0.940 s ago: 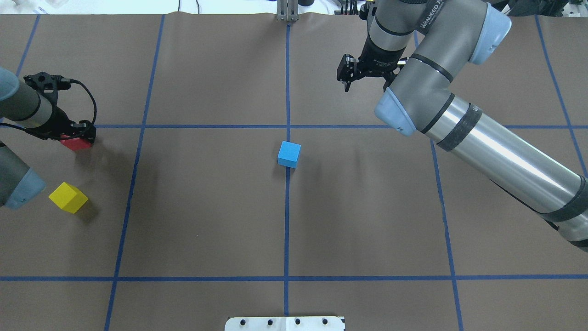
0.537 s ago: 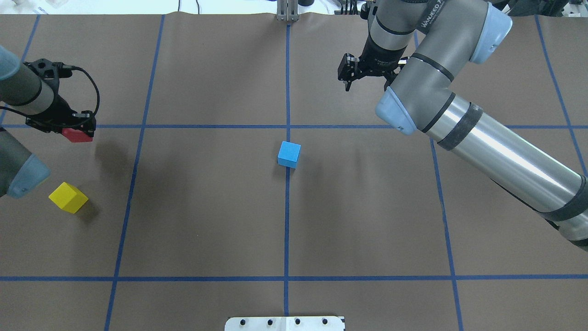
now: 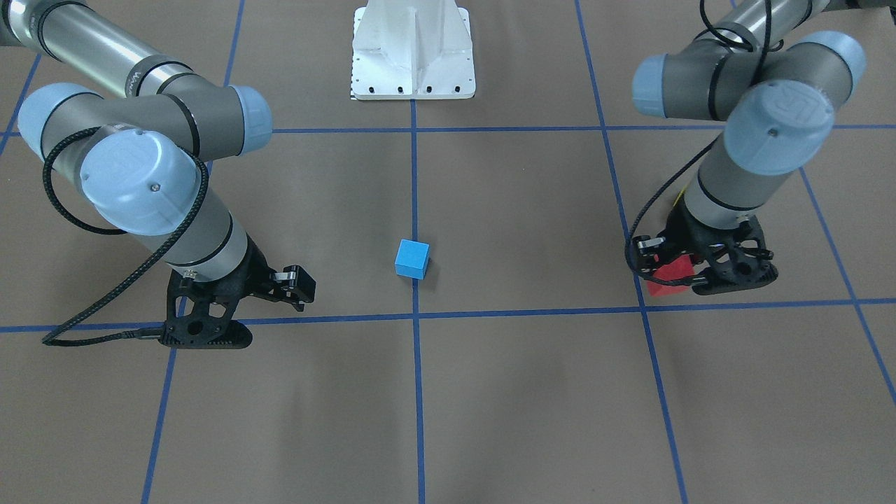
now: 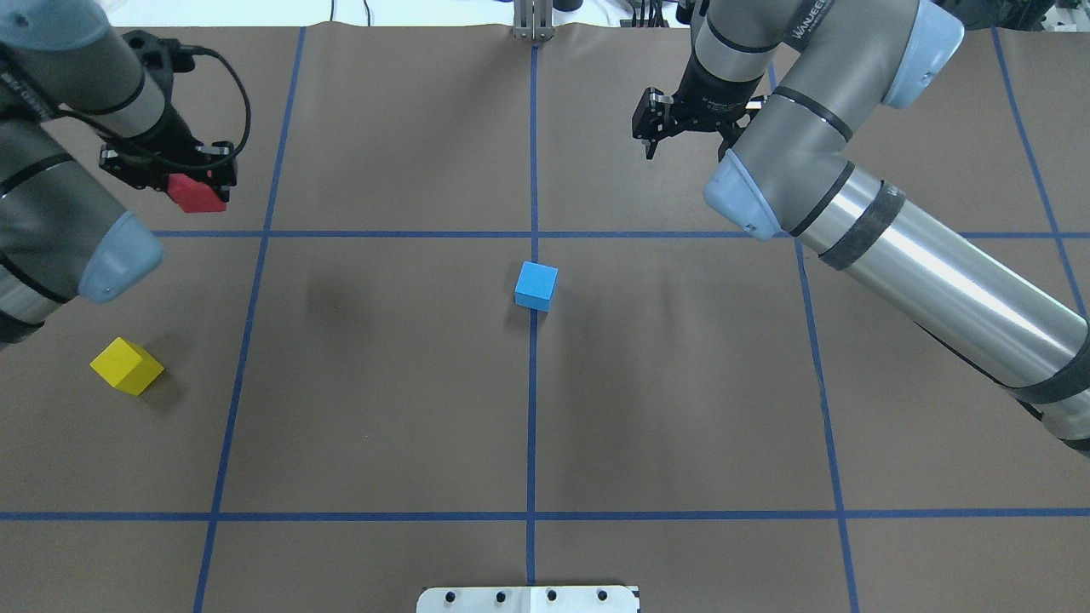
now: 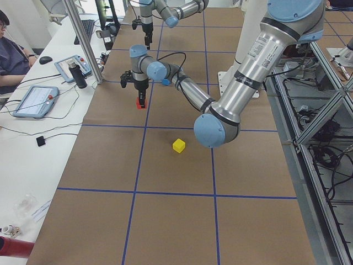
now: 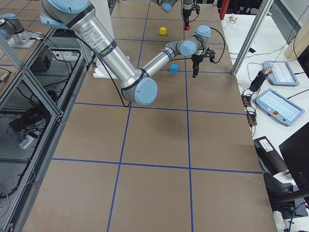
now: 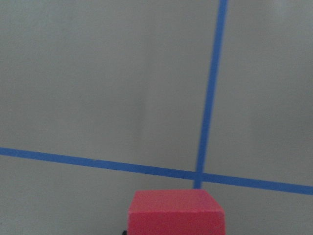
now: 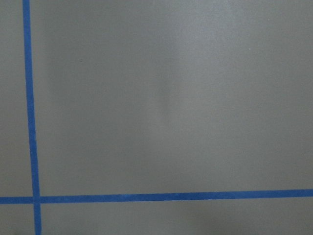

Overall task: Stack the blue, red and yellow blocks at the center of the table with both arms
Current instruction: 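Carry the red cube with the left gripper onto the blue cube, then open the left gripper and lift it away from the stack, then lower the left gripper onto the yellow cube and close on it, then carry the yellow cube with the left gripper onto the red cube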

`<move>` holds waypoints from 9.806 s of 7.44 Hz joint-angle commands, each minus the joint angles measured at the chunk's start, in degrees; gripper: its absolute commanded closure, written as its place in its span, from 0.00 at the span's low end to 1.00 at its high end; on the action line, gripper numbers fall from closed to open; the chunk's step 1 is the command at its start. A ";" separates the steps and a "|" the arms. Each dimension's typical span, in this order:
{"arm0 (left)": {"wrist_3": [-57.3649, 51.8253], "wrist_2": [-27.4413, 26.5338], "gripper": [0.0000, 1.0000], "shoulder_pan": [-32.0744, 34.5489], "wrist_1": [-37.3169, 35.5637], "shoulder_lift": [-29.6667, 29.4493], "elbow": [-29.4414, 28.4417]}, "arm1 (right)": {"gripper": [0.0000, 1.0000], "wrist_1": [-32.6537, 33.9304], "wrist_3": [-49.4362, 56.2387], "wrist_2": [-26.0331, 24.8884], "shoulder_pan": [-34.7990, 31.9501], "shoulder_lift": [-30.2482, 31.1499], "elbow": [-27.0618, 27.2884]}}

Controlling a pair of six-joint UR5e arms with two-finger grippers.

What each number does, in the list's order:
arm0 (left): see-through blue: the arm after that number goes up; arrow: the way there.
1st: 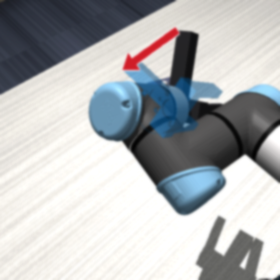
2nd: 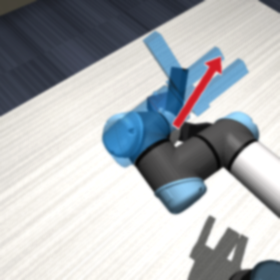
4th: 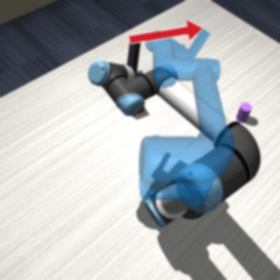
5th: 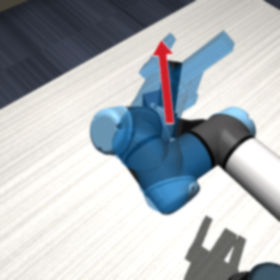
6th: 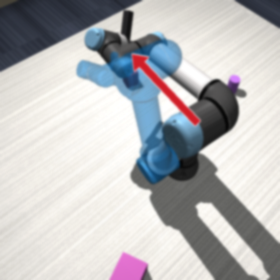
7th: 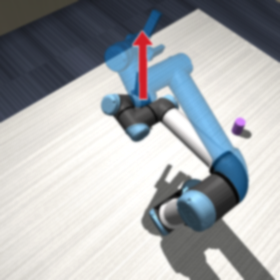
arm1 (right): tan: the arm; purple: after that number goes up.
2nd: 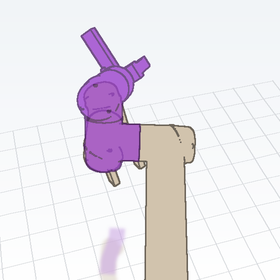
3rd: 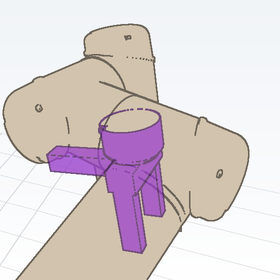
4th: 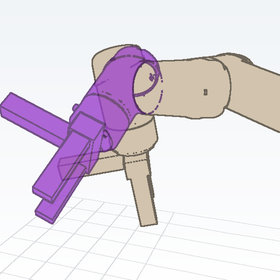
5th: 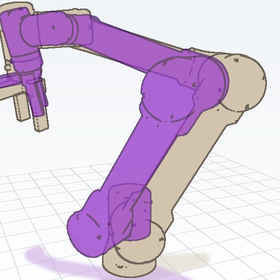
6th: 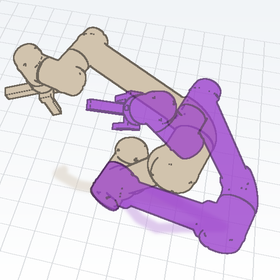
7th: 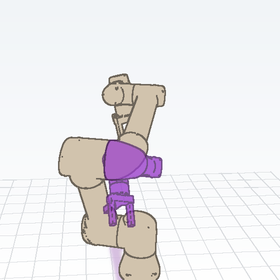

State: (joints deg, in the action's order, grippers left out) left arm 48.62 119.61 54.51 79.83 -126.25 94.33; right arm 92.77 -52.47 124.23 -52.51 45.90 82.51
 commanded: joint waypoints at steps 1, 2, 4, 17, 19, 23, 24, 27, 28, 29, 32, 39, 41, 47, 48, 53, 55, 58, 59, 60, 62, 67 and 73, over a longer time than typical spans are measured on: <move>0.95 0.09 1.00 -5.35 -6.06 -13.09 -4.22 | 0.01 -0.05 0.00 0.04 -0.66 0.42 0.63; 3.04 -0.25 1.00 -8.69 -6.96 -16.54 -5.80 | 0.01 0.04 -0.09 0.04 -1.01 0.59 1.24; 6.40 -0.96 1.00 -14.16 -6.18 -24.10 -13.78 | 0.01 -0.13 0.00 0.13 -1.36 3.40 3.53; 2.35 -4.04 0.00 -20.59 12.35 -23.17 -24.45 | 0.01 -0.22 6.23 1.80 -6.55 12.20 8.46; 2.36 -4.04 0.00 -20.50 12.90 -22.38 -22.88 | 0.01 -0.13 6.42 1.89 -6.90 12.11 8.63; -0.26 3.04 0.00 -9.83 0.28 -16.96 -7.46 | 0.01 -0.05 7.55 4.88 -9.36 12.20 8.72; -4.46 4.65 0.00 -5.78 -4.20 -9.79 1.82 | 0.01 -0.13 7.56 4.97 -9.36 12.20 8.63; -19.43 3.79 0.00 0.68 -4.26 17.89 21.66 | 0.01 -0.31 10.78 5.76 -9.36 15.08 9.85; -19.35 2.39 0.00 0.68 3.41 24.14 21.78 | 0.01 -0.40 11.85 5.76 -9.45 15.79 9.95; -18.74 1.42 0.00 0.16 12.45 31.43 21.34 | 0.01 -0.40 11.86 5.50 -9.45 16.24 9.95; -15.23 -3.66 0.00 -4.39 23.09 37.48 19.93 | 0.01 -2.67 11.95 5.49 -9.36 18.16 9.86; -13.02 -7.20 0.00 -9.78 32.48 38.88 11.94 | 0.01 -3.56 11.78 5.41 -9.27 18.44 9.60; -13.90 -7.03 0.00 -9.78 34.25 40.46 11.93 | 0.01 -3.56 11.78 5.32 -9.27 18.53 9.34; -13.99 -6.67 0.00 -11.45 34.43 40.47 10.53 | 0.01 -3.48 11.78 5.14 -9.27 18.70 9.42; -13.99 -6.67 0.00 -11.80 34.43 40.47 9.74 | 0.01 -3.47 11.69 5.06 -9.27 18.79 9.51; -13.90 -6.58 0.96 -12.68 34.25 40.47 10.17 | 0.01 -3.47 11.43 4.97 -9.19 18.70 9.51; -13.82 -4.06 1.00 -12.59 33.20 40.38 12.53 | 0.01 -3.56 11.51 5.05 -9.19 18.61 9.42; -12.86 -1.31 1.00 -12.33 9.85 27.02 20.96 | 0.01 -3.47 11.78 5.23 -9.27 18.53 9.51; -11.28 -1.14 1.00 -12.41 -3.76 14.75 21.25 | 0.01 -3.47 11.78 5.23 -9.19 18.44 9.51; -8.40 -1.05 1.00 -12.68 -14.07 3.84 20.12 | 0.01 -3.47 11.86 5.23 -9.19 18.44 9.51; -0.40 -0.09 1.00 -13.46 -14.80 -7.99 11.90 | 0.01 -3.47 13.00 5.32 -9.45 18.61 9.42; -0.19 -0.17 1.00 -15.67 -3.30 -22.37 -10.02 | 0.01 -3.39 17.93 6.19 -12.70 20.81 9.42; -0.37 -0.52 1.00 -17.51 4.63 -25.45 -20.14 | 0.01 -3.39 17.93 6.28 -12.88 21.07 9.51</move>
State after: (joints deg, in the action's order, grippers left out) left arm 48.28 119.23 37.40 83.53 -151.27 75.53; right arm 89.38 -34.54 130.51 -65.36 66.90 92.02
